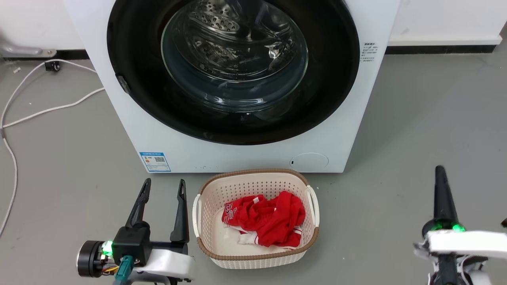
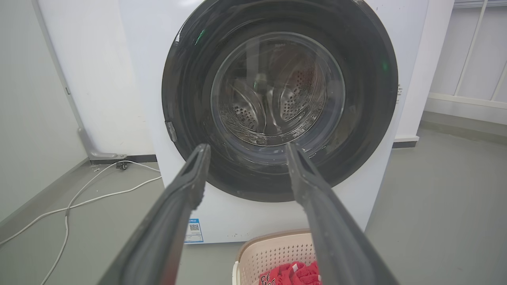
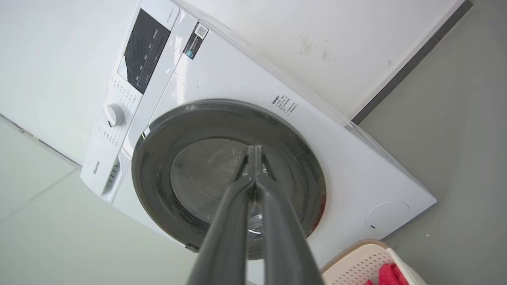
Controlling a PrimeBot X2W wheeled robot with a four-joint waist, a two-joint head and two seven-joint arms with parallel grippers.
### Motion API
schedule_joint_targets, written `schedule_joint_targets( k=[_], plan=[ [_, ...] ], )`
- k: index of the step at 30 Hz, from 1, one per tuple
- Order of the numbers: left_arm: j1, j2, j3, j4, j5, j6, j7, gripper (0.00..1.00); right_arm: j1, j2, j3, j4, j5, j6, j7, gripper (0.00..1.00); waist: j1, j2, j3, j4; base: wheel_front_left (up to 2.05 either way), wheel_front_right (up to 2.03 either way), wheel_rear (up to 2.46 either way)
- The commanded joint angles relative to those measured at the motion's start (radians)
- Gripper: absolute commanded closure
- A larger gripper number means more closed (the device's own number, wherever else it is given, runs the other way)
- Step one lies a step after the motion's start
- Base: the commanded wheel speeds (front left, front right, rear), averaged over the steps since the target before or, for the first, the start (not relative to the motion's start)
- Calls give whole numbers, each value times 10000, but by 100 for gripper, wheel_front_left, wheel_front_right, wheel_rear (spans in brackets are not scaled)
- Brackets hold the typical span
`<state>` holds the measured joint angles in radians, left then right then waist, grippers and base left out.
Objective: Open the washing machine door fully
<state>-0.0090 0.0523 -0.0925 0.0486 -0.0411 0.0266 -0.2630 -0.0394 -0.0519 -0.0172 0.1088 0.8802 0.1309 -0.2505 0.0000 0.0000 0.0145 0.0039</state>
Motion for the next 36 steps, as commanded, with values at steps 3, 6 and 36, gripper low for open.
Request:
schedule_joint_targets(
  k=[3,6,36],
  plan=[
    [-200,-15,33,-99,-42,73,-27,0,-799,29,-119,166,3414,-3,-67,100,0,0,193,-9,0,0,0],
    [-326,-17,47,-137,-43,106,-25,0,-1596,25,-360,384,5543,-3,169,100,0,0,377,-26,0,0,0],
    [-1879,-19,-555,-643,-220,462,-25,0,-11886,-2907,1685,8944,6680,-3,5550,100,0,0,2831,550,0,0,0]
  ],
)
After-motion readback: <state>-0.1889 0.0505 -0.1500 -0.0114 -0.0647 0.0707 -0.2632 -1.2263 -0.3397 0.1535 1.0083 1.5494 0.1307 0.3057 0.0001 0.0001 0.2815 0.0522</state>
